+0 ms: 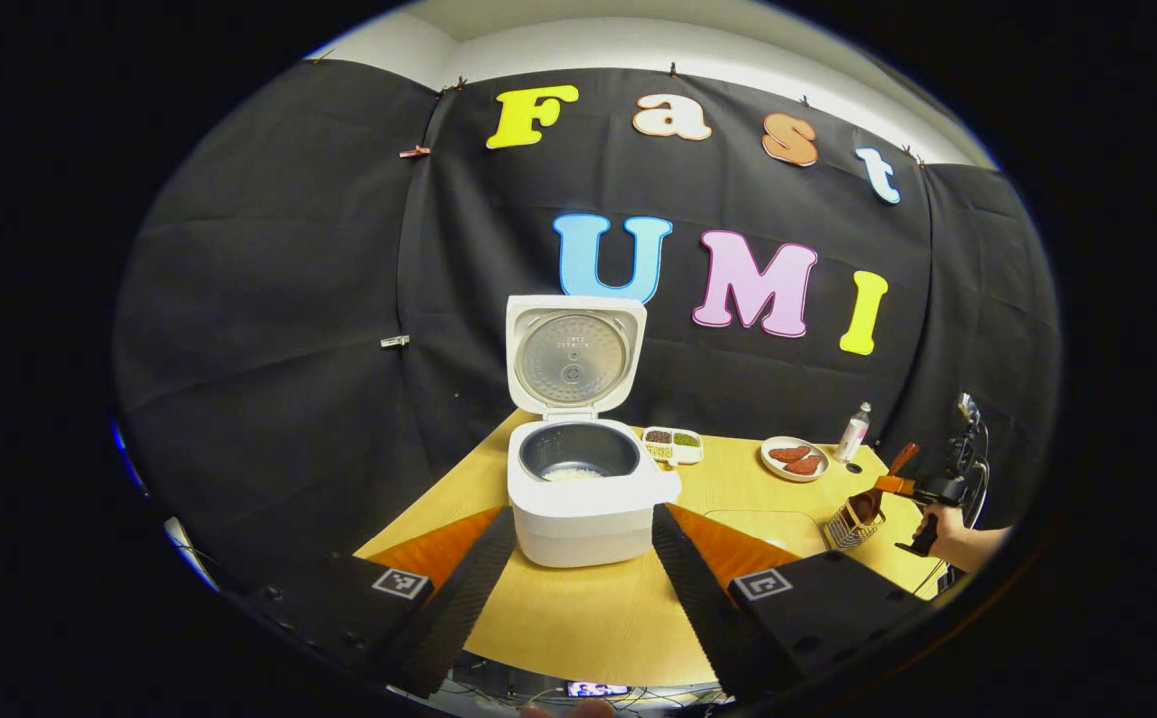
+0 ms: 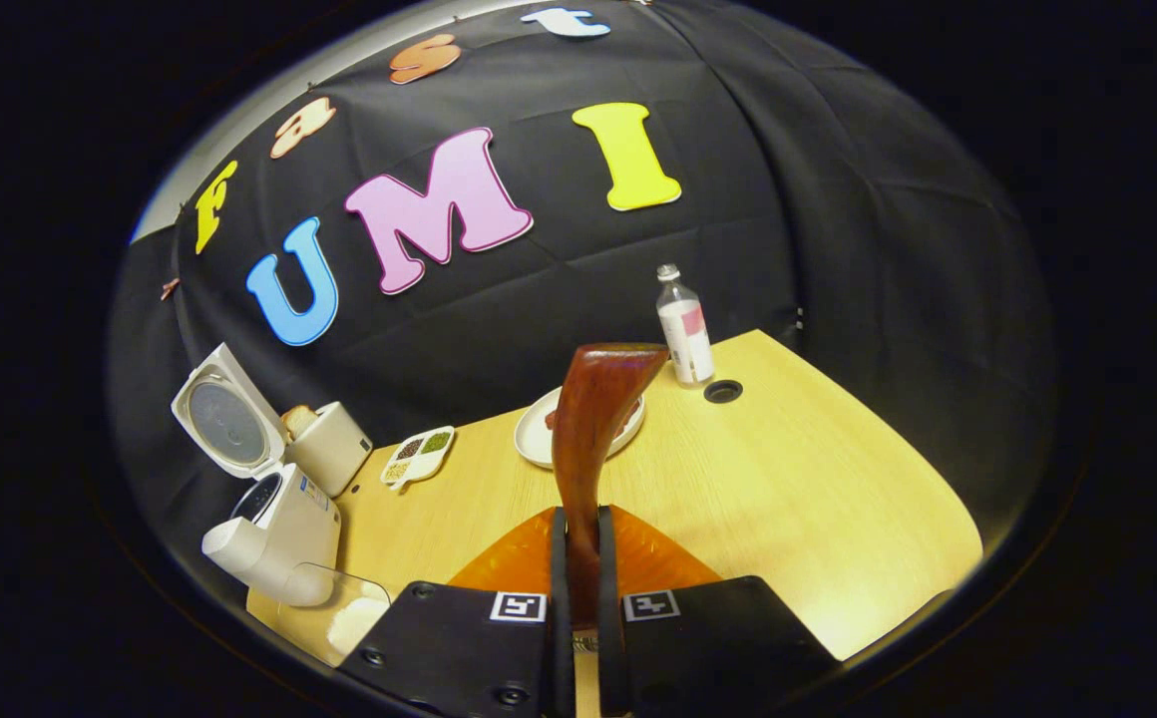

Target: Close the left gripper, press the button to open the rice cooker; take a wooden spoon from the chopstick holder with the right hand, scoop a spoonful of rice and pour it into the rice cooker, then put the wooden spoon back into the chopstick holder.

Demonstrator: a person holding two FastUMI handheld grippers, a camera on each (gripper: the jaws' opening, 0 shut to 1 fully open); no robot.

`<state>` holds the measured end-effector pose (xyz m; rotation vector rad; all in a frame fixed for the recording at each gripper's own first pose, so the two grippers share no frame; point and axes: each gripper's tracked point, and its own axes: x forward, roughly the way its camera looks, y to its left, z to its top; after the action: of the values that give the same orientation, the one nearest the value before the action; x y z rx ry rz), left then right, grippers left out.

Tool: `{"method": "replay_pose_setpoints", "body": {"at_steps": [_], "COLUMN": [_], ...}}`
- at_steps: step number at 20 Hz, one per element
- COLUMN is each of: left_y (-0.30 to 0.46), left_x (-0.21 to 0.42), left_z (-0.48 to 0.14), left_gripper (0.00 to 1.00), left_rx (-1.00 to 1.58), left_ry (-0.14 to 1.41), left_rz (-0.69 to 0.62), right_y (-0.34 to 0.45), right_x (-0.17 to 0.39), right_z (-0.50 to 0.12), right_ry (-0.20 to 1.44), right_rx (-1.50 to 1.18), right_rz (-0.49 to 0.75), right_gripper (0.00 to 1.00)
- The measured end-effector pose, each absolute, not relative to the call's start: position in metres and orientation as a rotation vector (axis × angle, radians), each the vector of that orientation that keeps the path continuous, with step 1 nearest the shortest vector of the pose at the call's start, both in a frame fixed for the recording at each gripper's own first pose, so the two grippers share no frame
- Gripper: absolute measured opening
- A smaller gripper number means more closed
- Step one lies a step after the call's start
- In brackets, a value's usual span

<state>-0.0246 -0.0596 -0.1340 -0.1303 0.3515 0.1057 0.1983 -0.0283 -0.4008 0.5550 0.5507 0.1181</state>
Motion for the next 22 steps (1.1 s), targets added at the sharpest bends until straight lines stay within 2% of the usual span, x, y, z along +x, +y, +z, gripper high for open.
{"method": "replay_pose_setpoints", "body": {"at_steps": [8, 9, 10, 11, 12, 13, 14, 16, 19, 22], "left_y": [-0.060, -0.061, -0.063, -0.064, -0.064, -0.065, -0.067, -0.069, -0.068, -0.067], "left_x": [-0.025, -0.025, -0.025, -0.025, -0.025, -0.025, -0.024, -0.023, -0.019, -0.008], "left_z": [-0.131, -0.129, -0.128, -0.126, -0.124, -0.122, -0.118, -0.109, -0.091, -0.075], "left_gripper": [0.95, 0.95, 0.95, 0.95, 0.95, 0.95, 0.95, 0.95, 0.95, 0.95], "left_rx": [-0.119, -0.117, -0.115, -0.112, -0.112, -0.114, -0.119, -0.126, -0.112, -0.129], "left_ry": [0.352, 0.350, 0.346, 0.342, 0.335, 0.329, 0.321, 0.302, 0.255, 0.210], "left_rz": [0.098, 0.092, 0.086, 0.080, 0.076, 0.068, 0.058, 0.038, 0.012, -0.021], "right_y": [-0.047, -0.054, -0.060, -0.063, -0.067, -0.072, -0.079, -0.088, -0.095, -0.098], "right_x": [0.181, 0.179, 0.177, 0.174, 0.171, 0.167, 0.162, 0.155, 0.133, 0.119], "right_z": [-0.423, -0.422, -0.419, -0.416, -0.414, -0.412, -0.407, -0.394, -0.371, -0.337], "right_ry": [0.579, 0.575, 0.571, 0.568, 0.567, 0.567, 0.564, 0.550, 0.533, 0.506], "right_rx": [0.605, 0.613, 0.622, 0.630, 0.631, 0.627, 0.622, 0.624, 0.596, 0.520], "right_rz": [0.046, 0.027, 0.015, 0.007, -0.001, -0.012, -0.032, -0.055, -0.070, -0.072], "right_gripper": [0.21, 0.28, 0.24, 0.48, 0.53, 0.71, 0.78, 0.82, 0.96, 0.97]}}
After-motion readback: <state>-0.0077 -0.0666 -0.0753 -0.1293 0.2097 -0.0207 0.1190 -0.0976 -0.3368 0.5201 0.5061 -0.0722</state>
